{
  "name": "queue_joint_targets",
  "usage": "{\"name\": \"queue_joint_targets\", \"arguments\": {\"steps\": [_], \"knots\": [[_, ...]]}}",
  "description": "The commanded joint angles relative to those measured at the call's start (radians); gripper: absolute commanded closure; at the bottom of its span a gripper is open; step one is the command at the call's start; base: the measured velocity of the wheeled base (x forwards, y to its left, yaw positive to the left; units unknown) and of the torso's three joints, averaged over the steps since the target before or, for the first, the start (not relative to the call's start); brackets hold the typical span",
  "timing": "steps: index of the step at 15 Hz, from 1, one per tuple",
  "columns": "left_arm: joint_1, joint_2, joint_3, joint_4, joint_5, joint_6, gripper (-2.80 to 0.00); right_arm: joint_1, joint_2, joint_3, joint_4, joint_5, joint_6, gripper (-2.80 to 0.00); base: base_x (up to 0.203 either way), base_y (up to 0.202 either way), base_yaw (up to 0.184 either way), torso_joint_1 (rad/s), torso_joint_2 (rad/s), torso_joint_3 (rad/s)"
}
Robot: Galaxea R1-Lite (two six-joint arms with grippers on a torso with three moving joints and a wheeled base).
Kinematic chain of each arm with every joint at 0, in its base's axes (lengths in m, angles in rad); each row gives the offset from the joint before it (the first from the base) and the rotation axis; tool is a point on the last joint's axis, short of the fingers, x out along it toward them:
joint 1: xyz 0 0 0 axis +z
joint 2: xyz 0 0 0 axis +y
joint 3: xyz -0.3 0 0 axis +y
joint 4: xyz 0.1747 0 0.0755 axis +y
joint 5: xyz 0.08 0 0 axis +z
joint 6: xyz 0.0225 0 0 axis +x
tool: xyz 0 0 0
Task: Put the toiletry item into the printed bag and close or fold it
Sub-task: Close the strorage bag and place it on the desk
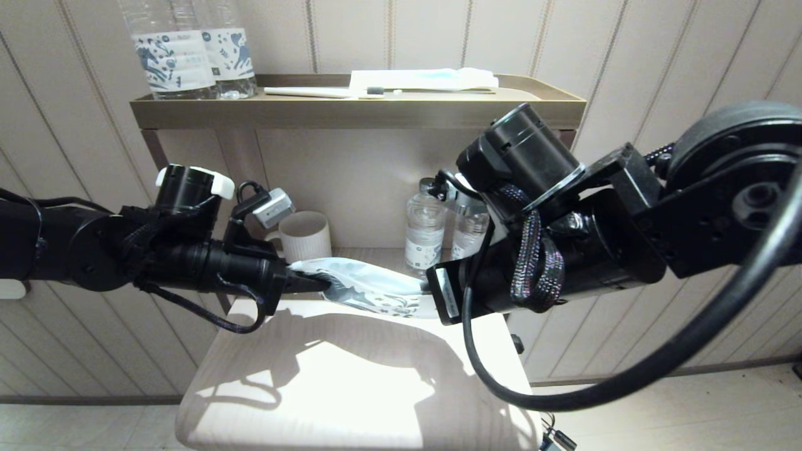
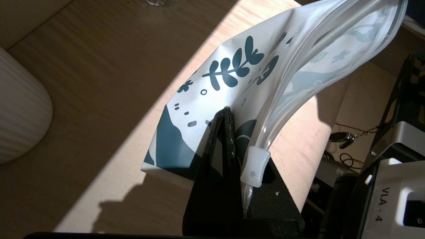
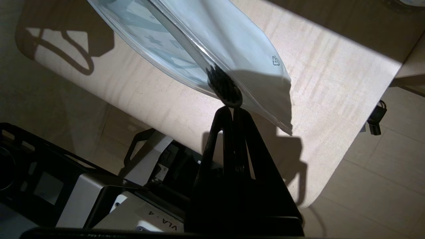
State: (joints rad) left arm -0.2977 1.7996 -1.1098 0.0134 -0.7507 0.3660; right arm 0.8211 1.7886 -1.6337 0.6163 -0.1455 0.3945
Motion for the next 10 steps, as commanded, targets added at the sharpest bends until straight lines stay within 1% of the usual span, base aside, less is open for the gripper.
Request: {"name": "queue_joint_targets", "arguments": {"steps": [1,5,10], "knots": [[0.000,0.001,-0.003,0.000,-0.003,0.002,0.00,0.000,0.007,-0.026,0.004,-0.003,0.002,0.00,0.000,0.000,0.000,0.000,0.00,0.000],[0.000,0.004,-0.004,0.000,-0.002,0.002,0.00,0.013,-0.049,-0.038,0.008,-0.006,-0.002,0.00,0.000,0.000,0.000,0.000,0.00,0.000],[0.000,0.003,-0.002,0.000,-0.002,0.002,0.00,0.013,-0.009,-0.033,0.006,-0.002,-0.002,0.00,0.000,0.000,0.000,0.000,0.00,0.000]]}}
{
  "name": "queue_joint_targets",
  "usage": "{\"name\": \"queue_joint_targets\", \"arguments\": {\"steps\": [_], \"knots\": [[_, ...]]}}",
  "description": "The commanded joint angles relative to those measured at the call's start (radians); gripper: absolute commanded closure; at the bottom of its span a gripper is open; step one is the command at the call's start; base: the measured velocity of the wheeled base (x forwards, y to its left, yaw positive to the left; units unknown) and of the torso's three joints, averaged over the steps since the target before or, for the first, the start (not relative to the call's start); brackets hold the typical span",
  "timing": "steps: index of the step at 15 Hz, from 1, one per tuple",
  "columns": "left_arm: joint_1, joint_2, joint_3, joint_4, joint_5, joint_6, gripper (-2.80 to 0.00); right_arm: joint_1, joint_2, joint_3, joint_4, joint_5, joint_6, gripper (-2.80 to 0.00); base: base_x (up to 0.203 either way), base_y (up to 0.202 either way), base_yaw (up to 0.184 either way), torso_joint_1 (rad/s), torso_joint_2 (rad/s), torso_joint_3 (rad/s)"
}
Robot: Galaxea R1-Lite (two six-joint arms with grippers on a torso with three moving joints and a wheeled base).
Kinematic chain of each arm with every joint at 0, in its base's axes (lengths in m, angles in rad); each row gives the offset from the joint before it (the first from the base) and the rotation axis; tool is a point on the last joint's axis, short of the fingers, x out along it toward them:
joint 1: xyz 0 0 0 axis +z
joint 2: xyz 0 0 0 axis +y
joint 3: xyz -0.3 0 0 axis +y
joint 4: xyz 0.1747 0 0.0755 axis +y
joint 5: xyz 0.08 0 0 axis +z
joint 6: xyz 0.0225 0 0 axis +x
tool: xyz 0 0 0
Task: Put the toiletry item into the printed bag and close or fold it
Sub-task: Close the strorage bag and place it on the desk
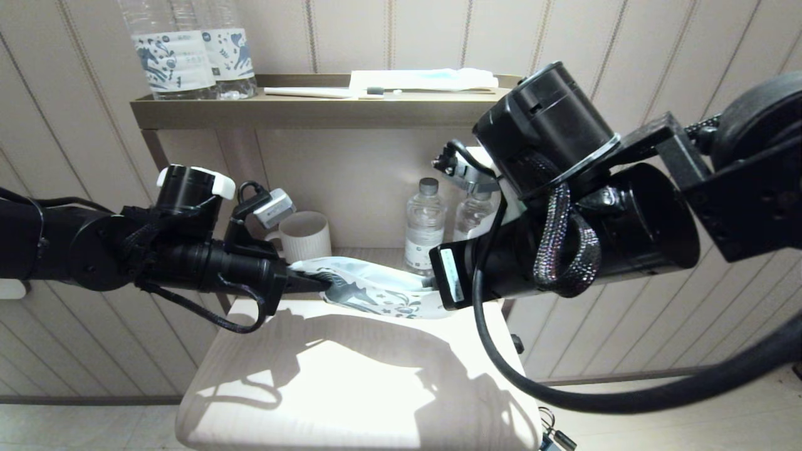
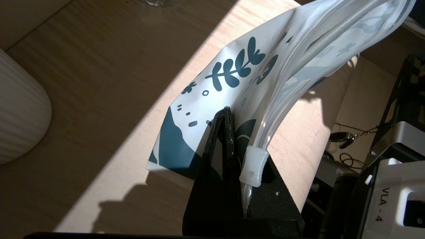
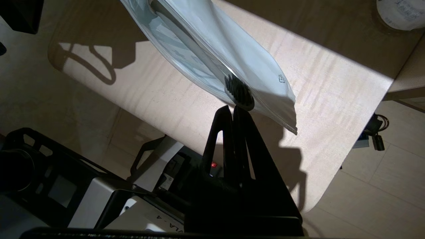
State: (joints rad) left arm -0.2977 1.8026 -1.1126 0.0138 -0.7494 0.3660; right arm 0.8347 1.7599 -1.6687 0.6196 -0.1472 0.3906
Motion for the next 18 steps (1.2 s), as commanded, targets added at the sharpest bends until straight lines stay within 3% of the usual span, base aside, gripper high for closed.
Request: {"name": "queue_joint_targets", "arguments": {"steps": [1,8,18], "knots": [[0.000,0.000,0.000,0.000,-0.004,0.002,0.00,0.000,0.029,0.001,0.002,0.001,0.002,0.00,0.000,0.000,0.000,0.000,0.00,0.000],[0.000,0.003,0.000,0.000,-0.004,0.002,0.00,-0.014,0.087,-0.016,0.000,0.002,0.001,0.00,0.000,0.000,0.000,0.000,0.00,0.000],[-0.001,0.009,0.000,-0.002,-0.004,0.004,0.00,-0.009,0.024,-0.028,0.002,-0.005,-0.001,0.00,0.000,0.000,0.000,0.000,0.00,0.000]]}}
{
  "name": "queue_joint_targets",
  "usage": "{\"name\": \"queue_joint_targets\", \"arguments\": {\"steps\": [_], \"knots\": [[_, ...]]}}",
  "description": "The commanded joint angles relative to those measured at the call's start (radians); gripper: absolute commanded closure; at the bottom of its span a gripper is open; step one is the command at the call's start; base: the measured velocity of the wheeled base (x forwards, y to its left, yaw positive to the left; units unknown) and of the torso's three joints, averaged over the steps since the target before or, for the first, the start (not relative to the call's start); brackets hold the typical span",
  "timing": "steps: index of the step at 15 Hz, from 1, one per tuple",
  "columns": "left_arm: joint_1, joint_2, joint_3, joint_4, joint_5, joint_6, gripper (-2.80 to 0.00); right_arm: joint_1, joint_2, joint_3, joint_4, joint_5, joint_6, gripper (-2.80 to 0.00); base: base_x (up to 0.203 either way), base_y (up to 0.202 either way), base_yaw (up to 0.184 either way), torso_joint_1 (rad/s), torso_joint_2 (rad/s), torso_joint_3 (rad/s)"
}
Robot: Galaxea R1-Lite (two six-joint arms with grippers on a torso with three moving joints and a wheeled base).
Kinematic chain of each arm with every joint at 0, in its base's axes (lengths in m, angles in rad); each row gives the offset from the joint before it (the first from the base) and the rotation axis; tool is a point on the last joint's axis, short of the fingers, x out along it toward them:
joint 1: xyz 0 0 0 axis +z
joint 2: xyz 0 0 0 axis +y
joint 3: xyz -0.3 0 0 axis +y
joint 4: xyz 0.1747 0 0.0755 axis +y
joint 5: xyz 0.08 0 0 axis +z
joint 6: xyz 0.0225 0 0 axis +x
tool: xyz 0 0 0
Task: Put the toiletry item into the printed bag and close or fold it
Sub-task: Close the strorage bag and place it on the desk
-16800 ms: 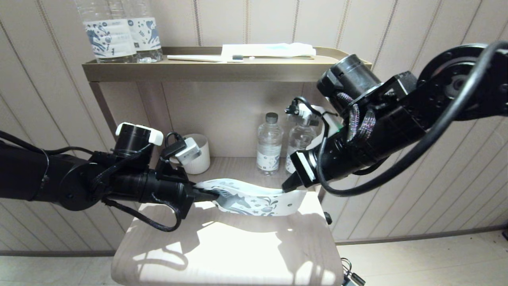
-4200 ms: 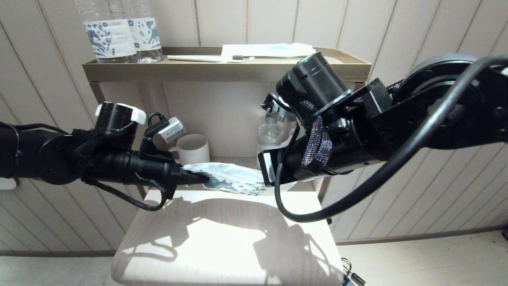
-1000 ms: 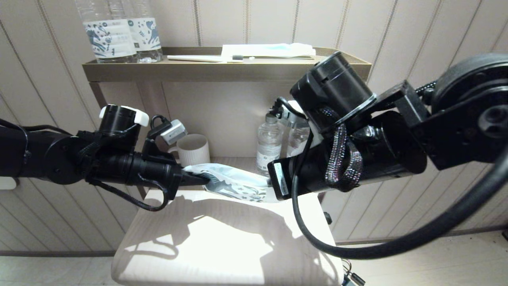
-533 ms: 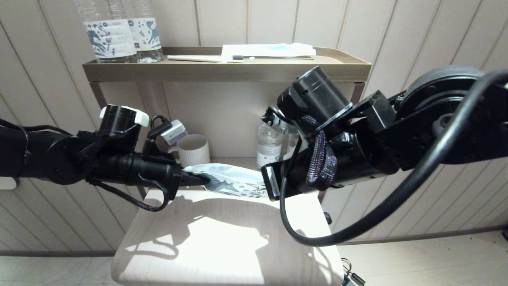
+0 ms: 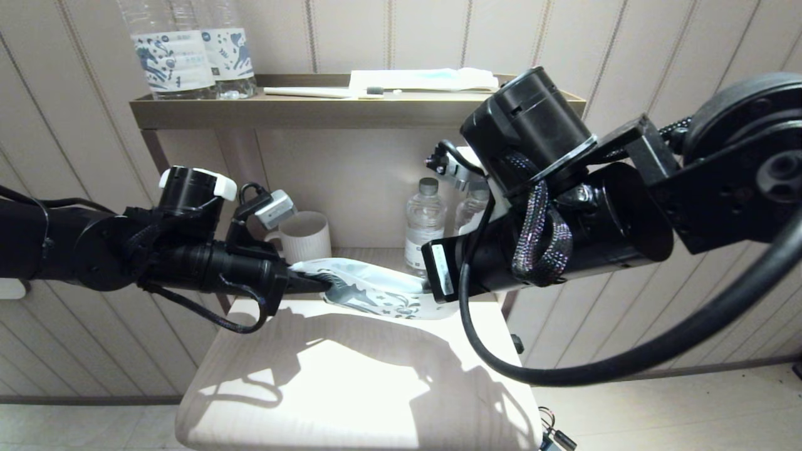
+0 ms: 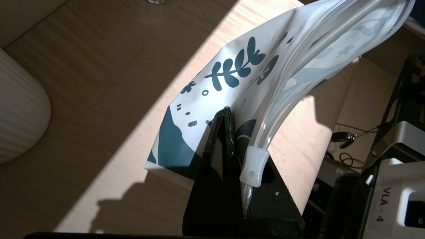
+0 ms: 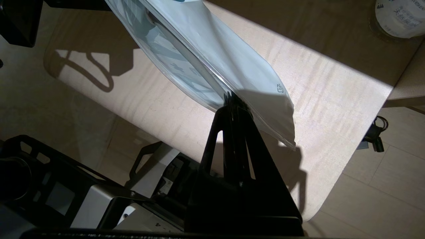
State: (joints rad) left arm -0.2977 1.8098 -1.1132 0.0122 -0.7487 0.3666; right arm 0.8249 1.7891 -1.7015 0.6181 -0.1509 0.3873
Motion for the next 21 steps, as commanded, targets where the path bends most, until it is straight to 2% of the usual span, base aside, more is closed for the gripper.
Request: {"name": "queue_joint_targets", "arguments": {"steps": [1,12,21], "knots": [[-0.001,0.002,0.001,0.000,-0.005,0.003,0.00,-0.003,-0.004,0.006,0.003,-0.001,0.002,0.00,0.000,0.000,0.000,0.000,0.00,0.000],[0.000,-0.003,0.003,0.002,-0.005,0.005,0.00,-0.004,0.032,0.068,0.002,0.007,0.002,0.00,0.000,0.000,0.000,0.000,0.00,0.000],[0.000,-0.001,0.003,0.002,-0.006,0.003,0.00,-0.007,0.043,0.044,-0.017,0.000,0.002,0.00,0.000,0.000,0.000,0.000,0.00,0.000]]}}
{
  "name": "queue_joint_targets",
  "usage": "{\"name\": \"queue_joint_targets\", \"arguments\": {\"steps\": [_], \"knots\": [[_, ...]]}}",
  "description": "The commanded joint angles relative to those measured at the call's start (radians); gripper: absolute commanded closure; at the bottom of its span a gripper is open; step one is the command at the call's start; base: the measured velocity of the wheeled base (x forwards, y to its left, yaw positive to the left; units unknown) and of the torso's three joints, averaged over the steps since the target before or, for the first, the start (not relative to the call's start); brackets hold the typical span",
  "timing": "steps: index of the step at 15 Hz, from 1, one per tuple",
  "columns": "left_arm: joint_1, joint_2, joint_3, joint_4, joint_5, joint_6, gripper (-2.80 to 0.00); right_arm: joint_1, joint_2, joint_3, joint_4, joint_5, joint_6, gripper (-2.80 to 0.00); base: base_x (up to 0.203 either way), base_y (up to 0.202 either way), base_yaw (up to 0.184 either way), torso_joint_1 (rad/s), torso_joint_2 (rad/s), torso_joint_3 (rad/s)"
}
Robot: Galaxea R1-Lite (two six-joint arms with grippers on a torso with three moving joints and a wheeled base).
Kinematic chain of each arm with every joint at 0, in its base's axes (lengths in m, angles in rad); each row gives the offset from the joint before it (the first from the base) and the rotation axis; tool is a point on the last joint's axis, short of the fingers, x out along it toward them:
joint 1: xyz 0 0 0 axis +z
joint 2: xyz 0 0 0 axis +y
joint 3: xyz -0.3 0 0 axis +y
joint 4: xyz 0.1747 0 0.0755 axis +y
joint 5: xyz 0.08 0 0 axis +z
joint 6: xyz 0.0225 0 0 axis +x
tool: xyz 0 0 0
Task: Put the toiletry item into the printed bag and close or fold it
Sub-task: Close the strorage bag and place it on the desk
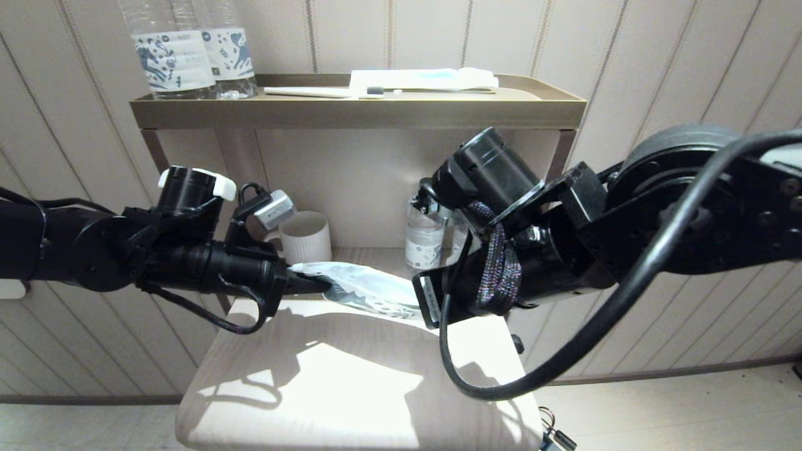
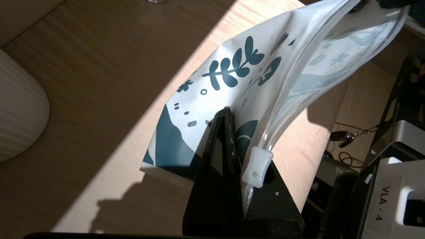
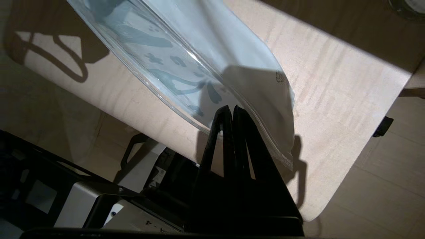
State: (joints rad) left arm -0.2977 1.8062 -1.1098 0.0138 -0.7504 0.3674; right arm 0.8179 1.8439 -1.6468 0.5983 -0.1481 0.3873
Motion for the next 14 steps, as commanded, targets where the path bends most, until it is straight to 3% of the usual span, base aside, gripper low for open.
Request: {"name": "queue_joint_targets", "arguments": {"steps": [1,5,8,14], "knots": [[-0.001,0.004,0.001,0.000,-0.004,0.002,0.00,0.003,-0.045,-0.019,0.004,-0.003,0.001,0.00,0.000,0.000,0.000,0.000,0.00,0.000],[-0.003,-0.026,0.024,0.001,-0.003,-0.001,0.00,0.012,-0.173,-0.060,0.036,-0.010,-0.021,0.00,0.000,0.000,0.000,0.000,0.00,0.000],[-0.002,-0.113,0.080,0.013,-0.002,-0.010,0.00,0.002,-0.199,-0.117,0.191,-0.064,-0.014,0.00,0.000,0.000,0.000,0.000,0.00,0.000],[0.001,-0.419,0.309,0.073,0.022,-0.080,0.00,-0.009,-0.240,-0.059,0.396,-0.132,0.006,0.00,0.000,0.000,0.000,0.000,0.00,0.000]]}}
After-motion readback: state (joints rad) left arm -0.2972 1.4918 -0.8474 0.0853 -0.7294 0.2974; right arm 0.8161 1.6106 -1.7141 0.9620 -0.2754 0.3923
